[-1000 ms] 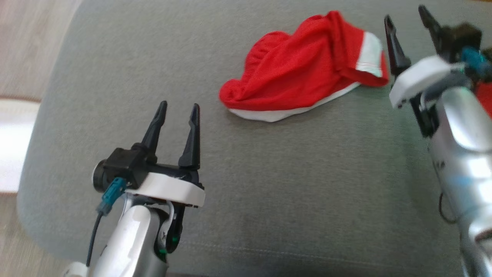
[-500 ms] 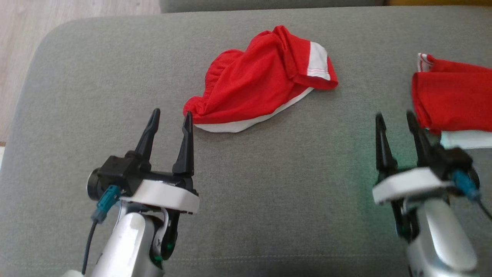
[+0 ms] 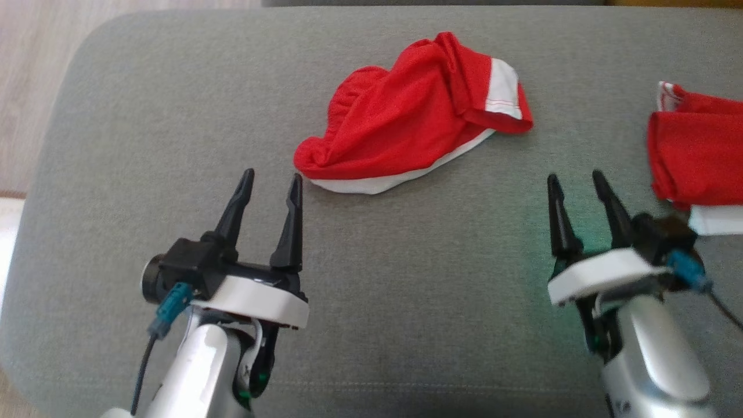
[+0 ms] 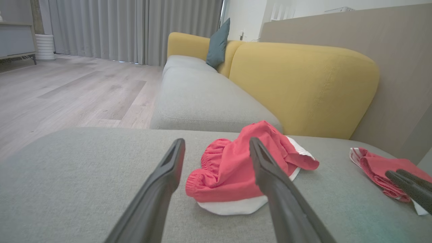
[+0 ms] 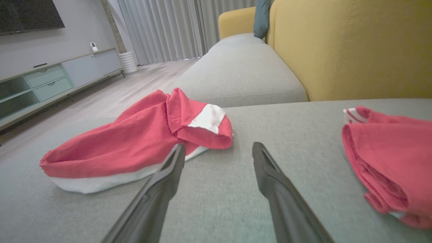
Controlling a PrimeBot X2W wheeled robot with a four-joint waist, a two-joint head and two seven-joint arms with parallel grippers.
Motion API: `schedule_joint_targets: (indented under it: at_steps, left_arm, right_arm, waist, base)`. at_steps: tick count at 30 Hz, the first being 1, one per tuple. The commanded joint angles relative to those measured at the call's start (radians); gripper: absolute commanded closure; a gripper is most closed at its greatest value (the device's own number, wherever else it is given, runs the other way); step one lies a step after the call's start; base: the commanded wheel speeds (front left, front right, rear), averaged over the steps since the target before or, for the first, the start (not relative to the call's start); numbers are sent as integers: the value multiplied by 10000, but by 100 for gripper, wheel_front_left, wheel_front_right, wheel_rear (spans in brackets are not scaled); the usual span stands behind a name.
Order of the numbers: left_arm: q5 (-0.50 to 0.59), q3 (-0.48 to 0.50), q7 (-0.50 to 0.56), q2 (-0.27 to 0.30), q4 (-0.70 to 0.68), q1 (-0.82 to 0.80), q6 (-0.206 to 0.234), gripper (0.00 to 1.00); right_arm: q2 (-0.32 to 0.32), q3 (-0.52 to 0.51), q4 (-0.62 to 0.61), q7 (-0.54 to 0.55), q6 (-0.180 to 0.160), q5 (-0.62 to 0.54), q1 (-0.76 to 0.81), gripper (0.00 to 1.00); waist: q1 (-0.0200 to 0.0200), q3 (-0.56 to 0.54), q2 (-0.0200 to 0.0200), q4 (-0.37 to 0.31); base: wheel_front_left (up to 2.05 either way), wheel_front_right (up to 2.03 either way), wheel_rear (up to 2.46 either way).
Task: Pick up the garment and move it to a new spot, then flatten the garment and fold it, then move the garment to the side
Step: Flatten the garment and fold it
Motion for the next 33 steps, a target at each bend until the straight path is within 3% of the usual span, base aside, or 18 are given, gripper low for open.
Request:
schedule_joint_targets:
  at_steps: [1, 5, 12, 21, 22, 23, 33]
  left_arm:
    - [67, 219, -53, 57, -286, -284, -2, 0]
    - [23, 65, -53, 57, -240, -338, 22, 0]
    - [-58, -95, -53, 57, -238, -483, 100, 0]
    - [-200, -255, -53, 56, -297, -760, 178, 0]
    - [-214, -278, -53, 56, -296, -770, 191, 0]
    - [-226, -296, -53, 56, -292, -772, 205, 0]
    - [-349, -390, -53, 56, -242, -788, 277, 0]
  right_arm:
    - [30, 138, -198, 23, 65, -91, -614, 0]
    - [30, -355, 624, 295, 65, -660, -1451, 0]
    - [-48, -1394, 2239, 478, 65, -2637, -2814, 0]
    - [-618, -2229, 3793, 224, 65, -3906, -4183, 0]
    - [-647, -2280, 3909, 158, 65, -3964, -4319, 17]
    - [-668, -2338, 3996, 77, 65, -3997, -4449, 100]
    - [-1062, -2207, 4505, -166, 65, -3914, -5634, 100]
  waist:
    - [0, 135, 0, 195]
    - [0, 362, 0, 597]
    - [0, 813, 0, 1286]
    - [0, 1474, 0, 1962]
    - [0, 1507, 0, 1999]
    - [0, 1534, 0, 2023]
    - [0, 1519, 0, 2113]
  base:
    - [0, 0, 0]
    - [0, 0, 0]
    - [0, 0, 0]
    - [0, 0, 0]
    - [0, 0, 0]
    - [0, 0, 0]
    - [0, 0, 0]
